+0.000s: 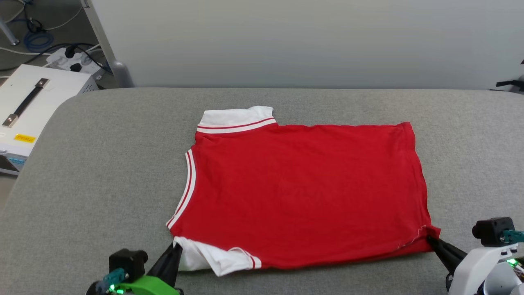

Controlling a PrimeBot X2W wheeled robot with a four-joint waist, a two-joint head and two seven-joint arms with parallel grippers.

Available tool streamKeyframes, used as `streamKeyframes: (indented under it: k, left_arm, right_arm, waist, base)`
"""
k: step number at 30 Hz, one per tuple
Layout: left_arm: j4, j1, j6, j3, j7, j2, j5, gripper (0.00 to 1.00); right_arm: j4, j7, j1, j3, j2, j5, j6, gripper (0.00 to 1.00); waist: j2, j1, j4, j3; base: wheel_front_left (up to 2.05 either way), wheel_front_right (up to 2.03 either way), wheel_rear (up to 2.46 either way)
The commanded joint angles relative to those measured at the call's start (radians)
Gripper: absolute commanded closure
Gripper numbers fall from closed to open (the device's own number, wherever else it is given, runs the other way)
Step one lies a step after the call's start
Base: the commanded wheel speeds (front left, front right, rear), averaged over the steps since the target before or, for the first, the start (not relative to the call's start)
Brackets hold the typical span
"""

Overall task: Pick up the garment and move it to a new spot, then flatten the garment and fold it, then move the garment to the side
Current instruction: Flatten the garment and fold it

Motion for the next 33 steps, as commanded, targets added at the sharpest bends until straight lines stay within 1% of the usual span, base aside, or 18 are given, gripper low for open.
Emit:
streamKeyframes:
  k: [1,6,11,16,24,25,33]
  left_arm:
    - [0.010,-0.044,-0.011,0.003,0.007,0.007,0.008,1.00]
    - [0.068,-0.174,-0.044,0.002,0.020,0.011,0.019,1.00]
    - [0.144,-0.307,-0.078,-0.003,0.031,0.009,0.029,1.00]
    - [0.250,-0.416,-0.106,-0.018,0.035,0.003,0.035,1.00]
    - [0.434,-0.547,-0.134,-0.044,-0.004,-0.017,0.036,1.00]
    - [0.496,-0.583,-0.139,-0.060,-0.019,-0.029,0.037,1.00]
    - [0.637,-0.633,-0.146,-0.121,-0.047,-0.067,0.032,1.00]
  right_arm:
    - [-0.008,0.006,-0.024,-0.015,0.006,-0.008,-0.001,1.00]
    - [-0.020,0.021,-0.073,-0.066,0.041,-0.010,-0.001,1.00]
    - [-0.015,0.043,-0.133,-0.084,0.058,-0.021,-0.001,1.00]
    - [0.013,0.055,-0.206,-0.077,0.077,-0.028,-0.001,1.00]
    - [0.131,0.037,-0.320,-0.058,0.109,-0.031,-0.001,1.00]
    - [0.174,0.025,-0.347,-0.040,0.118,-0.029,-0.001,1.00]
    - [0.273,-0.004,-0.392,0.010,0.137,-0.013,-0.001,1.00]
  waist:
    - [0.0000,0.0001,-0.003,0.014]
    - [0.0000,0.0001,-0.022,0.061]
    - [0.0000,0.0001,-0.041,0.126]
    - [0.0000,0.0001,-0.060,0.183]
    - [0.0000,0.0001,-0.072,0.249]
    - [0.0000,0.0001,-0.071,0.264]
    - [0.0000,0.0001,-0.069,0.273]
  base:
    - [0.00,0.00,0.00]
    - [0.00,0.00,0.00]
    - [0.00,0.00,0.00]
    - [0.00,0.00,0.00]
    - [0.00,0.00,0.00]
    - [0.00,0.00,0.00]
    - [0.00,0.00,0.00]
